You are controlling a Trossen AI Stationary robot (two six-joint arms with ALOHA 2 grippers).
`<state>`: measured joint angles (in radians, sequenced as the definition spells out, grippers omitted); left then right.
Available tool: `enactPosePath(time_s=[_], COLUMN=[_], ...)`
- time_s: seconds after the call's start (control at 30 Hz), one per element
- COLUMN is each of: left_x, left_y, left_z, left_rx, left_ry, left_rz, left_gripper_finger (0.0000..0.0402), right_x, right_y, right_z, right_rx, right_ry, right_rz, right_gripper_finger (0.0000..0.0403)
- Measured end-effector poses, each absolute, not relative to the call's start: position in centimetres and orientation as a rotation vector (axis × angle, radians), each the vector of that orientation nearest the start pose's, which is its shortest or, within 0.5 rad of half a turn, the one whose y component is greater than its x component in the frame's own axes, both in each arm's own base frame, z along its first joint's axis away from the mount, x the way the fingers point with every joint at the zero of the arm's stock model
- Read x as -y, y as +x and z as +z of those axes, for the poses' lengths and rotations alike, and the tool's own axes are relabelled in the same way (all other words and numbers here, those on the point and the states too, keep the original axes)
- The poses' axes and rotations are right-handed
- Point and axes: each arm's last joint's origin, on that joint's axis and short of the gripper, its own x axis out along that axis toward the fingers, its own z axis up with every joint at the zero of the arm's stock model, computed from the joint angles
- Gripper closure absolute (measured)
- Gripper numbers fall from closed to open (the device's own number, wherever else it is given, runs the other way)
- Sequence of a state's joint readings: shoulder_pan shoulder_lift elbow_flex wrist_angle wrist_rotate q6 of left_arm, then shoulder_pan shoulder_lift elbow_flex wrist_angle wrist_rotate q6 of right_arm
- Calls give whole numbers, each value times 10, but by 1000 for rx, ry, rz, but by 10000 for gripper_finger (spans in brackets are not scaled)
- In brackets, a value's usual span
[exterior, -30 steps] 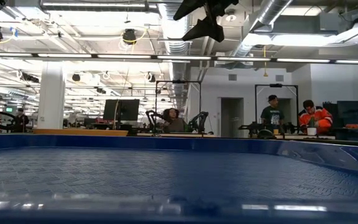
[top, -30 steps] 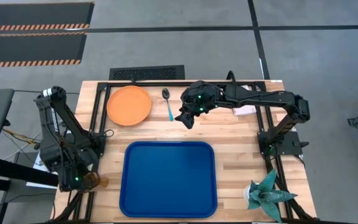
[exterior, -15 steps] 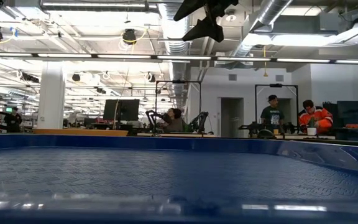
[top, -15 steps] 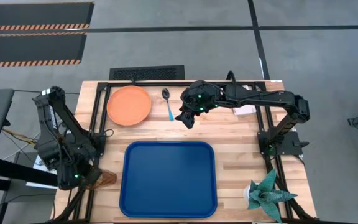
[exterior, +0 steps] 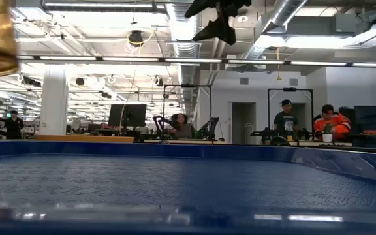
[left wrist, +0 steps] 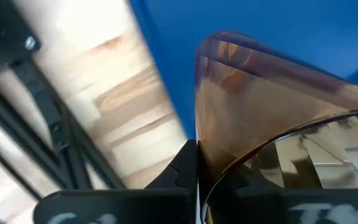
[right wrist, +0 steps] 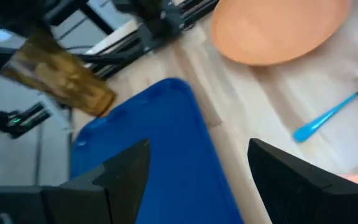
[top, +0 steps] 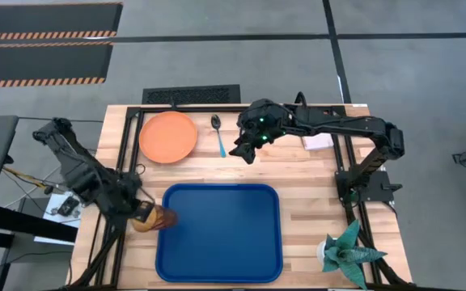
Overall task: Pick and place plate/cup/fork/spoon on tray
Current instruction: Put the brown cup on the top left of the blue tray
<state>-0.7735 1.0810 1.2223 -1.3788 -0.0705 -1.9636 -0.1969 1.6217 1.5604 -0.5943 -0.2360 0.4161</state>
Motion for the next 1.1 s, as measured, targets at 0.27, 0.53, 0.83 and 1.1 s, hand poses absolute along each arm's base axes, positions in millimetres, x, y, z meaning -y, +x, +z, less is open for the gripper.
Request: enactPosePath(time_s=[0.27,0.53,0.83,1.1], left_x=[84,59,43,53], left_y=[139,153,158,195], left_z=[342,343,338,316], left_rx=[-1147,-1133,-1192,-1452], left_ry=[-1102,-1048,-962,-831], left_rz=[644,603,631,567], left_gripper_finger=[401,401,401,401], right_x=[67,63,47,44], right_y=[328,269,185,158], right_z=[399,475,519,516], right_rx=[-520,-283,-103,-147], right_ry=[552,464,373,361], right_rz=[-10,51,-54,-236], right_gripper_finger=[108,108,108,108])
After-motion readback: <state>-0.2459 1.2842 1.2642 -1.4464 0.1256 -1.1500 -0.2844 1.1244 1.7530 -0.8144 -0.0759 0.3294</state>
